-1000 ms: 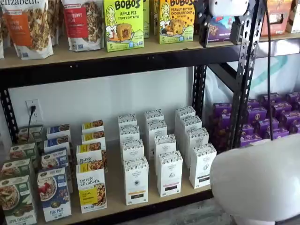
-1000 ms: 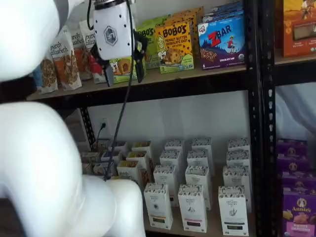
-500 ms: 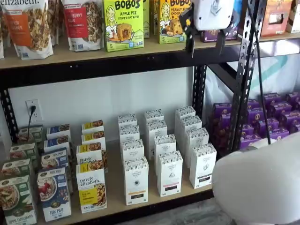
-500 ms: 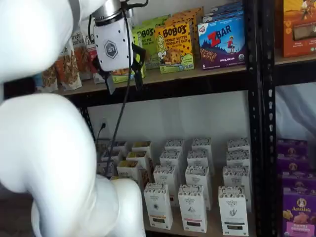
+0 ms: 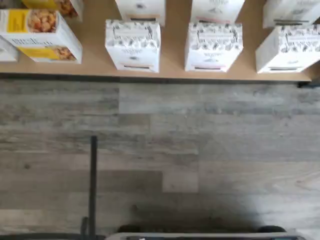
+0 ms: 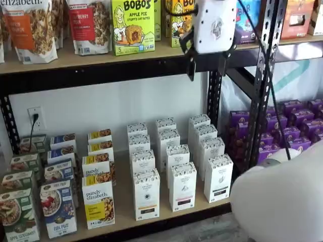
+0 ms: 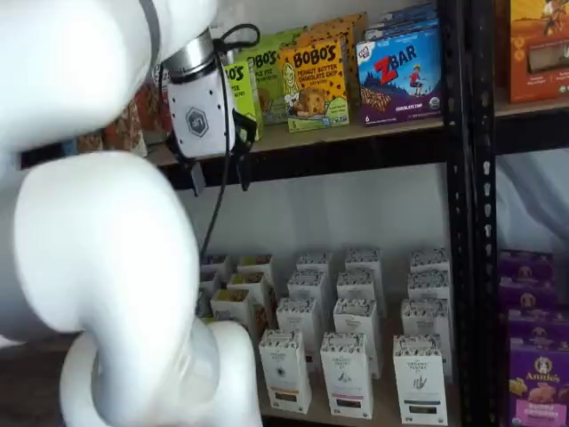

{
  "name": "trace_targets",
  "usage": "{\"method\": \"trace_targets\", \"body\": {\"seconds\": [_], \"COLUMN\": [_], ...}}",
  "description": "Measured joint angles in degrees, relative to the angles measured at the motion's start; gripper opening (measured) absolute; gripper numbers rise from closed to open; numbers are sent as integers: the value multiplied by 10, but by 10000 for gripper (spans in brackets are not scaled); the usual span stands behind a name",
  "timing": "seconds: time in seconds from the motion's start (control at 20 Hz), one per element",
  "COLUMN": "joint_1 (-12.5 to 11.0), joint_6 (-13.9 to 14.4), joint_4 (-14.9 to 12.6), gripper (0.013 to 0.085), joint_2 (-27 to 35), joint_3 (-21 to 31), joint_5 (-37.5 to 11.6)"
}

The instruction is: Pick up the white box with a yellow strip in the middle, on the bottom shelf, the fourth box from the left

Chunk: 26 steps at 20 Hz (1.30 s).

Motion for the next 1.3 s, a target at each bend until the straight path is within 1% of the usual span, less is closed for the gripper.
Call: {"method": "trace_targets", "body": {"seconds": [0.1, 0.15, 0.4, 0.55, 0.65, 0.85, 0.95, 1.0, 1.1, 1.2, 1.25, 1.3], "joint_1": [14, 23, 54, 69, 75, 80, 82, 83, 89, 96, 97, 97], "joint_6": [15, 25, 61, 80, 89, 95, 98, 101, 115, 134, 141, 142], "joint_4": [-2, -8, -24, -36, -39, -29, -26, -27, -41, -64, -70, -70], "gripper": [850, 850, 850, 850, 850, 850, 850, 850, 850, 850, 850, 850], "joint_2": [9, 13, 15, 40, 55, 83, 100, 110, 133, 147, 153, 160], "joint_3": [12, 19, 67, 75, 82, 106, 117, 119, 120, 128, 132, 135], "joint_5": [-13, -23, -107, -126, -141, -196, -230, -239, -260, -289, -304, -317]}}
